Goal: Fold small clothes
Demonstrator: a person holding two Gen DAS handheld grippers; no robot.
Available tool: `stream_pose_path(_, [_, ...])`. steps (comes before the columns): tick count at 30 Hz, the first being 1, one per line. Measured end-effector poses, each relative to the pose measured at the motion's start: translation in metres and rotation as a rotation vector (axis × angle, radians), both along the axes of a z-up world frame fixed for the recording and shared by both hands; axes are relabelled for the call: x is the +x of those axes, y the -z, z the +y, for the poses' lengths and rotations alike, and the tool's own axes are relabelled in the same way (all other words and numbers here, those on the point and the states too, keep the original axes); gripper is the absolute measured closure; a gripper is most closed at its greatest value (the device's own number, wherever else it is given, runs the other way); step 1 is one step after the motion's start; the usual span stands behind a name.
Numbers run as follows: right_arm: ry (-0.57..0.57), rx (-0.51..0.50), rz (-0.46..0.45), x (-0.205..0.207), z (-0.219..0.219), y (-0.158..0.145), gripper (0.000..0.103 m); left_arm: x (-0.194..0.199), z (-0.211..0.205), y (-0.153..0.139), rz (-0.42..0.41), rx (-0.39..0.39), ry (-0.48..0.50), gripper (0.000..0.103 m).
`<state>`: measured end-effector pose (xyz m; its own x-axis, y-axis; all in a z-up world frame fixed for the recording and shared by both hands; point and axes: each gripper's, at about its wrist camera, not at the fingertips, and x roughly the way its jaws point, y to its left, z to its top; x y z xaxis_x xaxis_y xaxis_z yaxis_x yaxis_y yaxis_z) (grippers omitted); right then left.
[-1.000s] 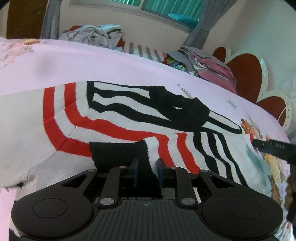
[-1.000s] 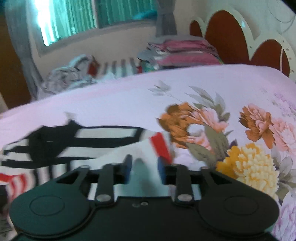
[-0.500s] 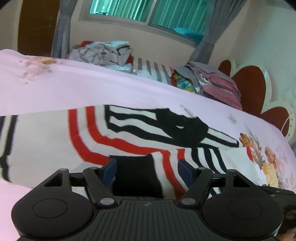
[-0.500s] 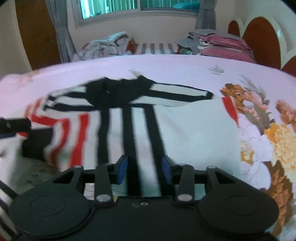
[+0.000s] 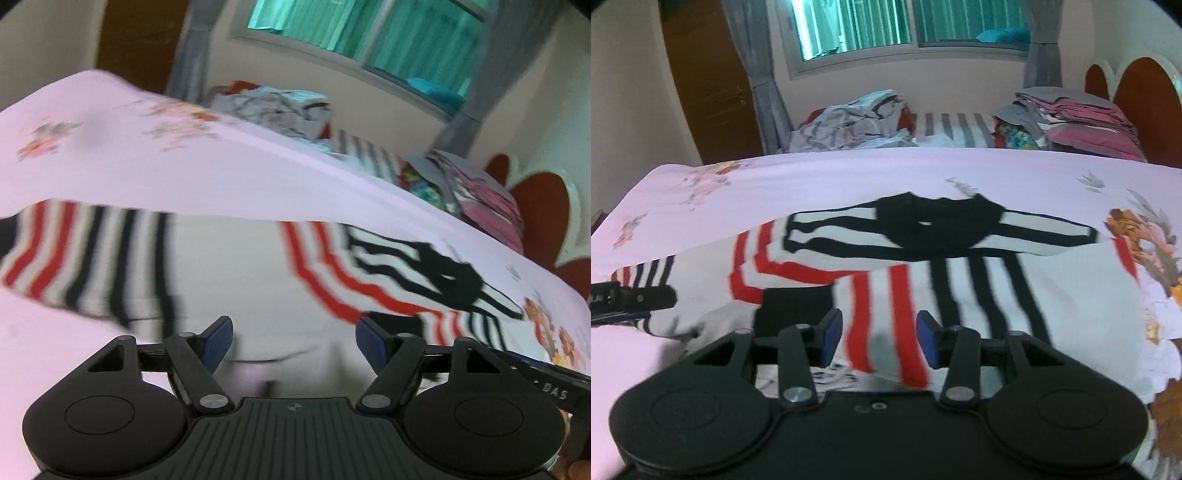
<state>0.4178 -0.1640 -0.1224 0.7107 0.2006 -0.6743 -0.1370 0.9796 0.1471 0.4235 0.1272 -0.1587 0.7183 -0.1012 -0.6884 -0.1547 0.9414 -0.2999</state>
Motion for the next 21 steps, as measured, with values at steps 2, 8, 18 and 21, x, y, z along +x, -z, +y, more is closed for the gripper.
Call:
stream_pose_path(2, [-0.007, 0.011, 0.006, 0.002, 0.011, 0.001, 0.060, -0.007, 0.027, 0.006, 0.011, -0.014, -0.052, 0.030])
stream_pose_path(8, [-0.037, 0.001, 0.024, 0.006, 0.042, 0.007, 0.059, -0.031, 0.106, 0.022, 0.022, -0.061, -0.235, 0.030])
stream_pose_path(18, [-0.024, -0.030, 0.051, 0.020, 0.059, 0.020, 0.059, -0.039, 0.188, 0.069, 0.009, -0.258, -0.455, 0.048])
stream_pose_path(21, [-0.013, -0.039, 0.060, 0.024, 0.059, 0.025, 0.059, -0.029, 0.199, 0.083, -0.030, -0.342, -0.512, 0.055])
